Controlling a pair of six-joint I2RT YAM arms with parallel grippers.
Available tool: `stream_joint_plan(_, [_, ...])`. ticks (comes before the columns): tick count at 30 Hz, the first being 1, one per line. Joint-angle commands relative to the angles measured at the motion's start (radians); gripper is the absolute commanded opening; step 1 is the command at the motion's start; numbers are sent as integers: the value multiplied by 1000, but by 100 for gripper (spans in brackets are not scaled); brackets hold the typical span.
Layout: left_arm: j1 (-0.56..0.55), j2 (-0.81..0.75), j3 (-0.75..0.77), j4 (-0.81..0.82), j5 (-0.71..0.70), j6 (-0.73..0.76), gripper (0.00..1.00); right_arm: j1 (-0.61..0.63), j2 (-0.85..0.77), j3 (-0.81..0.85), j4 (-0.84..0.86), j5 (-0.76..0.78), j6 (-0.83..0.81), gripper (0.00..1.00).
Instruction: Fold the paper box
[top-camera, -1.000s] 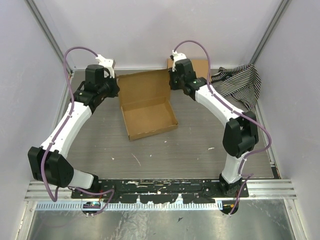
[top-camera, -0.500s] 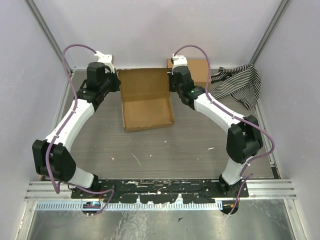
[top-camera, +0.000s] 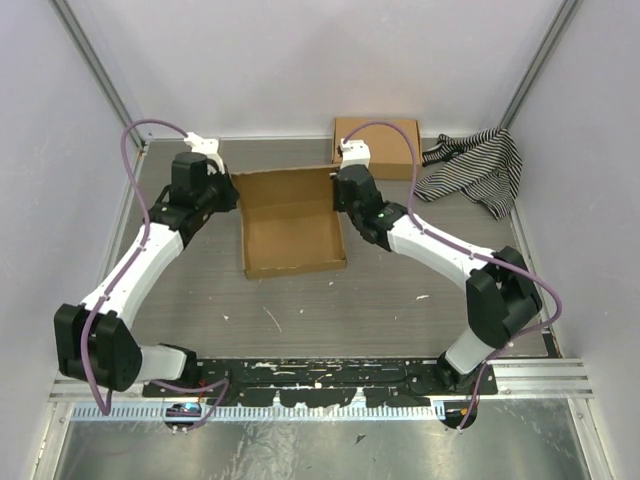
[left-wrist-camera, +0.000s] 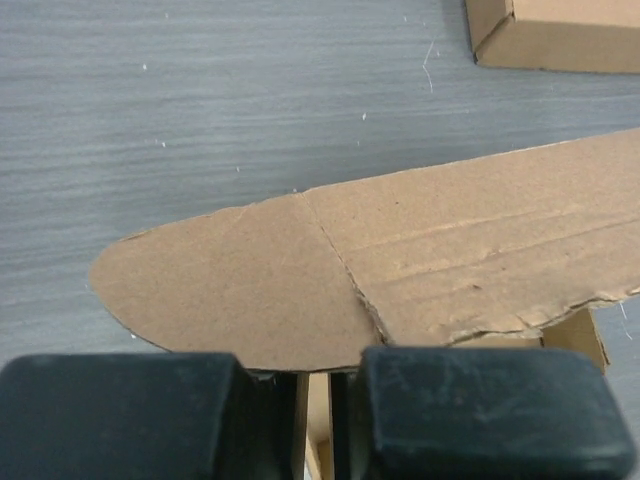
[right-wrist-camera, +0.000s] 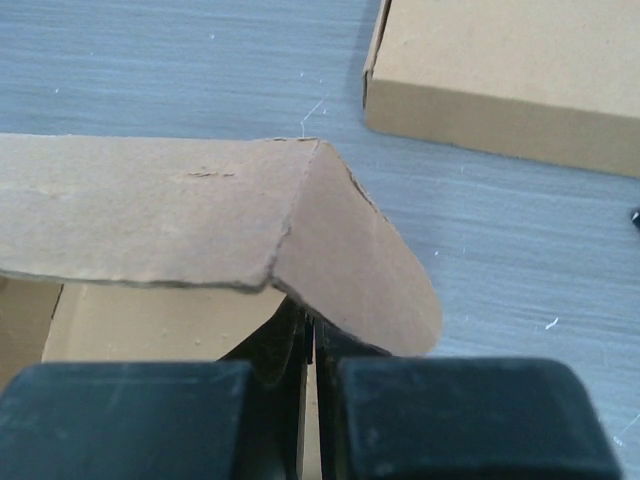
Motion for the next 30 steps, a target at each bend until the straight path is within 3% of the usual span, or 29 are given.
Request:
stream_joint_plan(1, [-12,-67,-37,-72,27,-28,20,32,-85,-54,-24,2,65,9])
stream_joint_plan(8, [-11,-179,-85,-238,-5,-68,31,67,-176,-181,-117,-40,123,19])
stream_joint_plan(12, [-13,-263,-124,-336,-5,-110,40,94,-223,-212,-201,-58,151,43])
stream_joint_plan(15, [-12,-335,-133,-428,4,-154,45,114,-299,-224,-288,-46,167,52])
stream_joint_plan(22, [-11,-507,-105,-633,6,-215,51,116,-555,-253,-588,-75,243,58])
stream_joint_plan(26, [-12,-556,-101,-671,-1,-251,59,117,-693,-259,-688,-67,284,60])
stream_joint_plan(30, [-12,-522,-131,-609,52,-272,69,116,-654,-221,-678,-89,284,69])
